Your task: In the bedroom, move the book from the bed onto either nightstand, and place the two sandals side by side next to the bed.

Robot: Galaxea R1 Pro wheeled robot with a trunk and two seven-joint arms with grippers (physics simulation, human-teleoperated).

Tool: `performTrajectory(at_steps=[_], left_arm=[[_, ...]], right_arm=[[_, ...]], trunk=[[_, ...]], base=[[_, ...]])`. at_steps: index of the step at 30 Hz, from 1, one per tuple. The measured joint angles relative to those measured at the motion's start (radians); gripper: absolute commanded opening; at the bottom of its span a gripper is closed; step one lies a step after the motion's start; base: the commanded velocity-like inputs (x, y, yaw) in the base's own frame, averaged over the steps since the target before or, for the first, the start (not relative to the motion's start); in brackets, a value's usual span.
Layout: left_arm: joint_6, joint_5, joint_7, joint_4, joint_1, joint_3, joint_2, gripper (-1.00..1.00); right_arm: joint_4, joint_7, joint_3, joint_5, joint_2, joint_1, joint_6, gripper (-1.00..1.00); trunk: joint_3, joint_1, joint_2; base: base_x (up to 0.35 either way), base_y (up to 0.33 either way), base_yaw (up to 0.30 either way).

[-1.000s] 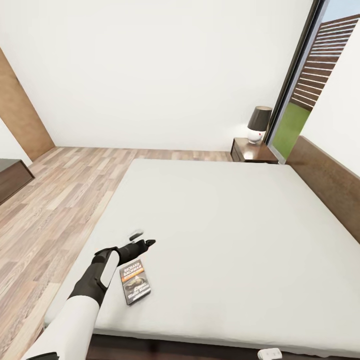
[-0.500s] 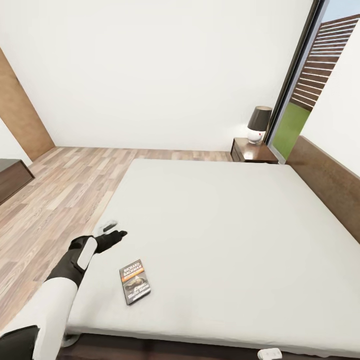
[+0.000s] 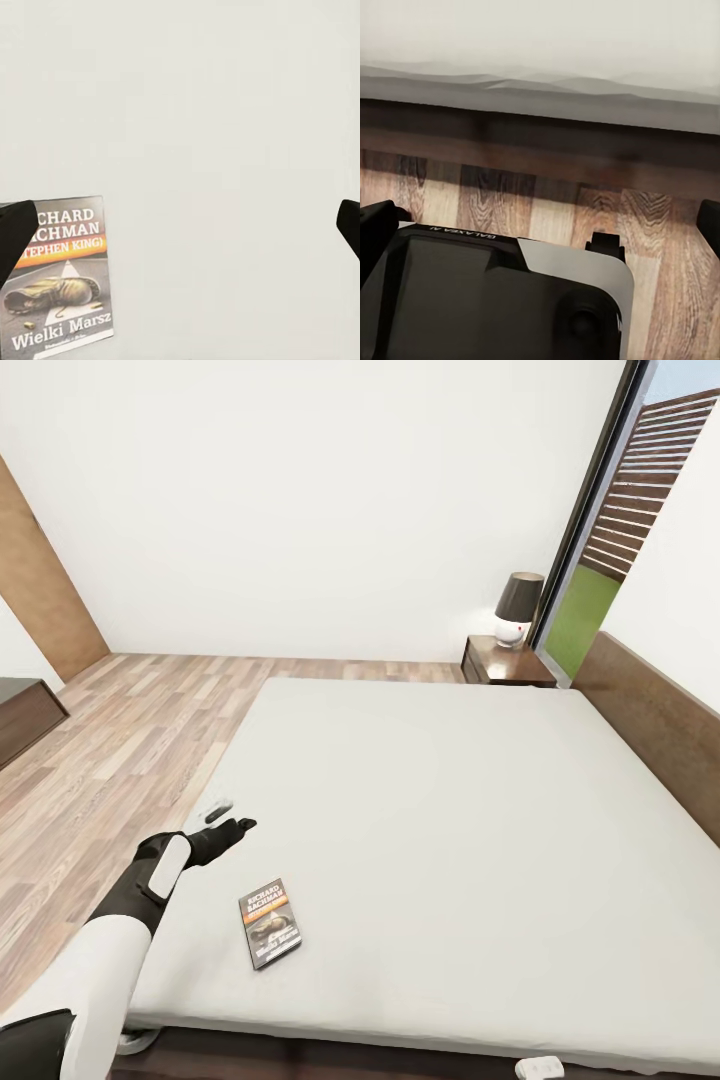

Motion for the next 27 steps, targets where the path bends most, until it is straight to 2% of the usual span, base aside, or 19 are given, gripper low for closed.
performTrajectory(at_steps=[9,17,27], left_arm=[[-0.034,0.0,0.0,-0.003,0.003,-0.001,-0.001,1.0],[-0.055,-0.001,-0.001,-0.003,0.003,-0.005,-0.017,1.0],[-0.063,-0.001,-0.002,-0.003,0.003,-0.016,-0.021,1.0]], right_arm=[[0.0,0.0,0.0,0.002,0.001,0.0,-0.001,1.0],[0.0,0.0,0.0,0.003,0.002,0.0,0.0,1.0],[0.0,0.001,0.0,0.003,0.0,0.0,0.0,1.0]], trunk=[[-0.002,0.0,0.0],[-0.013,0.0,0.0],[-0.029,0.0,0.0]], base=[[0.0,0.0,0.0],[0.0,0.0,0.0],[0.0,0.0,0.0]])
